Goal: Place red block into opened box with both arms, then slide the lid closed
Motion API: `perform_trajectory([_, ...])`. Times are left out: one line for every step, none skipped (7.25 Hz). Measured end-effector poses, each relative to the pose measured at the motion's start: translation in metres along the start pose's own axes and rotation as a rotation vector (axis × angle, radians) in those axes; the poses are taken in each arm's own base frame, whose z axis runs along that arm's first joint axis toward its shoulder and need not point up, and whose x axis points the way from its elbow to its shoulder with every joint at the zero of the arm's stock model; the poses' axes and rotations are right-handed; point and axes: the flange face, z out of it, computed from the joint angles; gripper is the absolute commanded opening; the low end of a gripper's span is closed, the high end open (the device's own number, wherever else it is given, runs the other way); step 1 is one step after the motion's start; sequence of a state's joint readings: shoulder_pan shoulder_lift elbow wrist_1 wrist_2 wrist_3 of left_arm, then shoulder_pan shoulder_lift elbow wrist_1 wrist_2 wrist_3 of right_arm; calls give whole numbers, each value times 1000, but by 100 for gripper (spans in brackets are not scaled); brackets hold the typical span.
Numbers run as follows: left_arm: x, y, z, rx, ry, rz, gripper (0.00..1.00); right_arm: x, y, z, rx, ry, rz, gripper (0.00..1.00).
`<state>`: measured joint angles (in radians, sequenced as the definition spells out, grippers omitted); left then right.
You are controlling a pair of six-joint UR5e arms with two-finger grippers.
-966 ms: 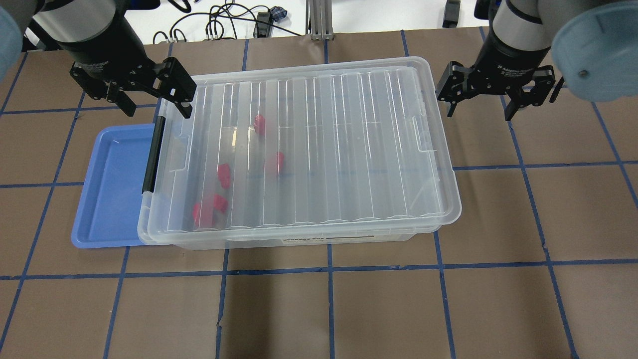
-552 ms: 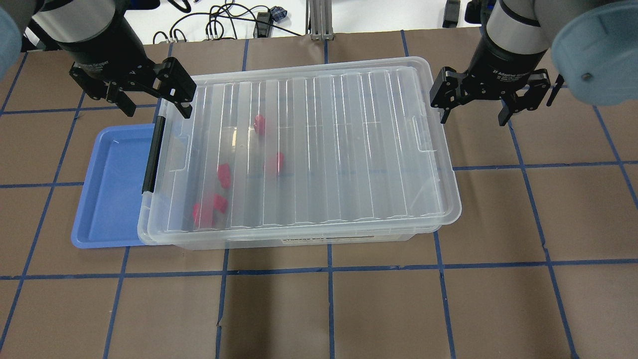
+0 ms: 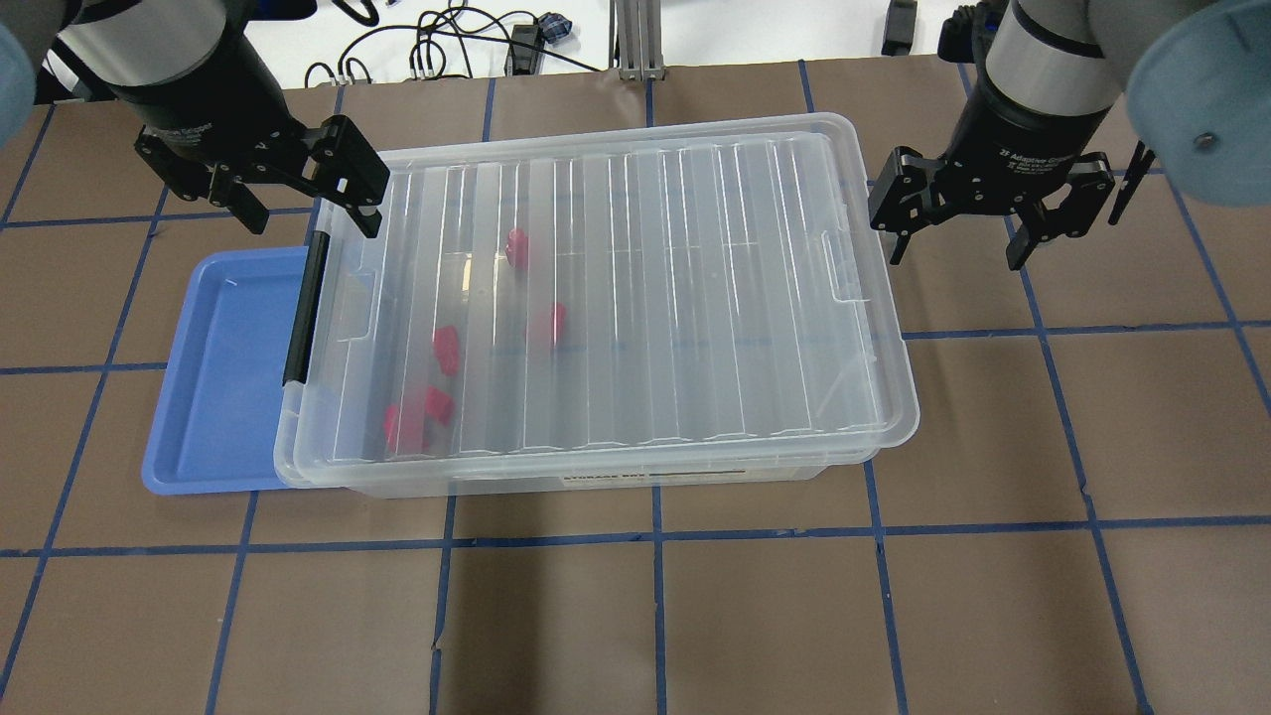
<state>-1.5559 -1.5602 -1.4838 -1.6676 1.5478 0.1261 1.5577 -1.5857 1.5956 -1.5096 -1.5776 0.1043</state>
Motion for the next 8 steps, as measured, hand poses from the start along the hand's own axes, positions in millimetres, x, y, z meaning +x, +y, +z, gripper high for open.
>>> perform_trajectory([0,1,1,-2,0,0,100,1,0,0,0,2,1,100])
perform_trajectory([0,1,2,-4,1,-2,100,1,0,1,0,4,2,100])
perform_trajectory([1,1,3,-3,0,-4,100,1,0,2,0,5,2,100])
perform_trajectory([1,1,2,1,-1,-2,100,1,0,3,-3,5,2,100])
perform_trajectory([0,0,1,9,-3,3,100,1,1,3,-6,6,2,100])
perform_trajectory([0,-2,-2,33,-8,6,100,2,1,4,-9,7,1,100])
perform_trajectory([0,-4,-4,59,-17,8,100,2,1,4,-9,5,0,100])
perform_trajectory([-1,-6,-5,69,-21,9,100,1,1,4,-7,3,0,100])
